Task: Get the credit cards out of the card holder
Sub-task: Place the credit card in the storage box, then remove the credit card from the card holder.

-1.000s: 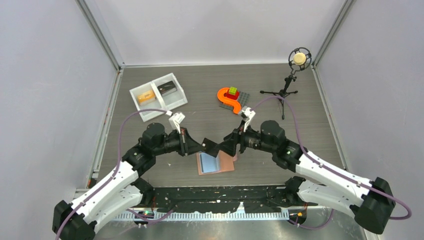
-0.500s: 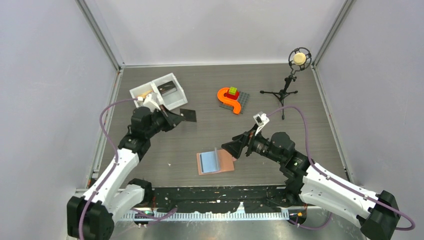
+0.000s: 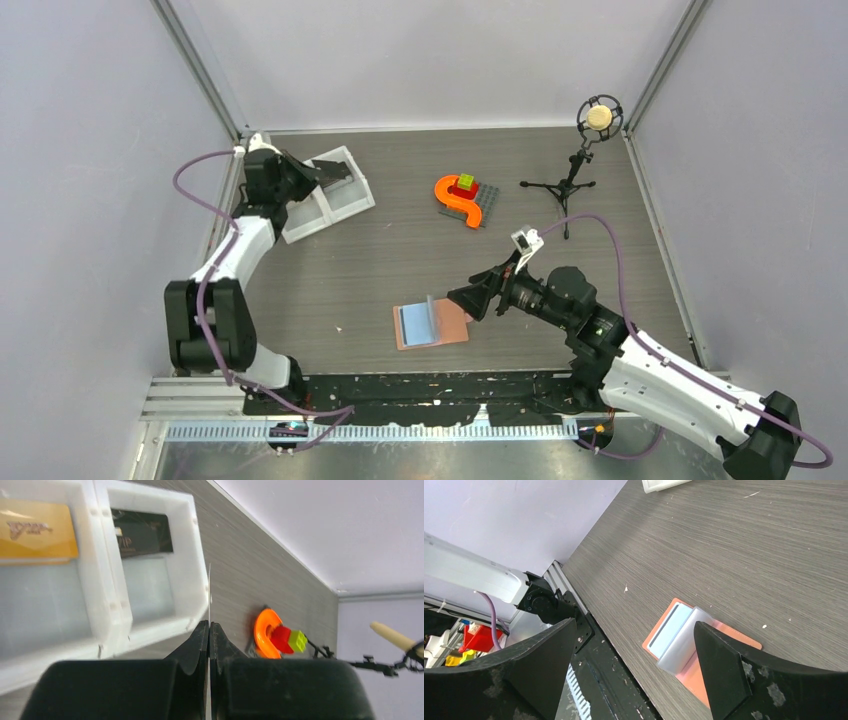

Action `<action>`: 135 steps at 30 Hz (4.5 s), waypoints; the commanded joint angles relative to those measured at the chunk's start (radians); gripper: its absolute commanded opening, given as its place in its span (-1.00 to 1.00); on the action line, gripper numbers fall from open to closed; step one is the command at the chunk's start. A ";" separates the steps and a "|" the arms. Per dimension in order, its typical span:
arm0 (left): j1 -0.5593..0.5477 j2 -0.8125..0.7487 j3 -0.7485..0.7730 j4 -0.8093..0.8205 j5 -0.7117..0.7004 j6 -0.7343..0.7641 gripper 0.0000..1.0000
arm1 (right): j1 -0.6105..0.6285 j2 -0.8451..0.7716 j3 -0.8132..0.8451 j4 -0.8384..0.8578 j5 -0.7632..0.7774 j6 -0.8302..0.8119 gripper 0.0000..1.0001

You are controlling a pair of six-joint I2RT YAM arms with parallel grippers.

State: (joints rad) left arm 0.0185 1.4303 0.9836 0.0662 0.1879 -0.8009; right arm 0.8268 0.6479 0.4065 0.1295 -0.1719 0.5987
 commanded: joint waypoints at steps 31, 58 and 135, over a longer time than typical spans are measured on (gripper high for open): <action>0.020 0.497 0.394 0.028 -0.105 0.026 -0.99 | -0.003 0.126 0.154 -0.077 0.081 -0.107 0.91; 0.019 0.542 0.448 -0.011 -0.086 0.000 -0.34 | -0.003 0.097 0.144 -0.078 0.091 -0.104 0.91; -0.244 -0.659 -0.520 -0.535 0.315 0.179 0.06 | 0.452 1.065 0.601 -0.409 0.645 0.234 0.59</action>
State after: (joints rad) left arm -0.2245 0.7868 0.4671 -0.5053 0.4938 -0.6209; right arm 1.2743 1.7046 0.9745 -0.2810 0.4404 0.8188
